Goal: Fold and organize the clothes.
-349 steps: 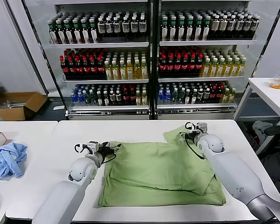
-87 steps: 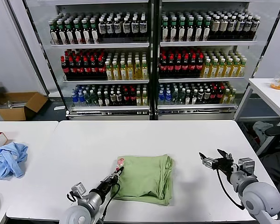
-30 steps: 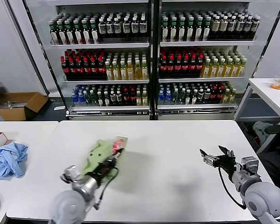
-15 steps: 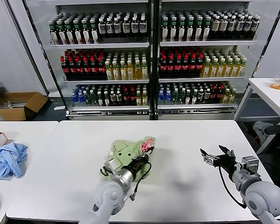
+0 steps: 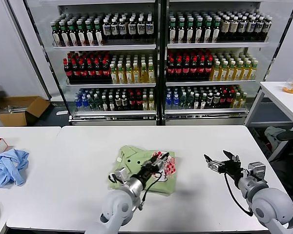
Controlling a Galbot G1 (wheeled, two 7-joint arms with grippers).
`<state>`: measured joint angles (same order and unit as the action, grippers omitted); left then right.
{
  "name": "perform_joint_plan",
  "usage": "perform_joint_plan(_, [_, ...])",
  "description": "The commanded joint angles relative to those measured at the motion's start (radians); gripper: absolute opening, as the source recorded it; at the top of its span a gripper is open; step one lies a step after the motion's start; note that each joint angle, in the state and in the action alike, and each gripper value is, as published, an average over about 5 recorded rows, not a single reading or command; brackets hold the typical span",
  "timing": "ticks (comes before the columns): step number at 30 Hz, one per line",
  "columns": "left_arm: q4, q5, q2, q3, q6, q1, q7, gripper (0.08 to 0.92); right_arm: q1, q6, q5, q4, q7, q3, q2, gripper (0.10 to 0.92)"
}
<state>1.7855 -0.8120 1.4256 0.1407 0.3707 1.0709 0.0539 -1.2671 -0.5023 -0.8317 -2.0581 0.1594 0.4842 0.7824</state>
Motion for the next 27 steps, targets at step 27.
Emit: perform_joint_plan(27, [0.161, 0.216, -0.261, 0.411, -0.106, 0.347, 0.055, 0.823, 0.414, -0.002, -0.1, 0.387, 0.057, -0.474, 0.346, 0.823])
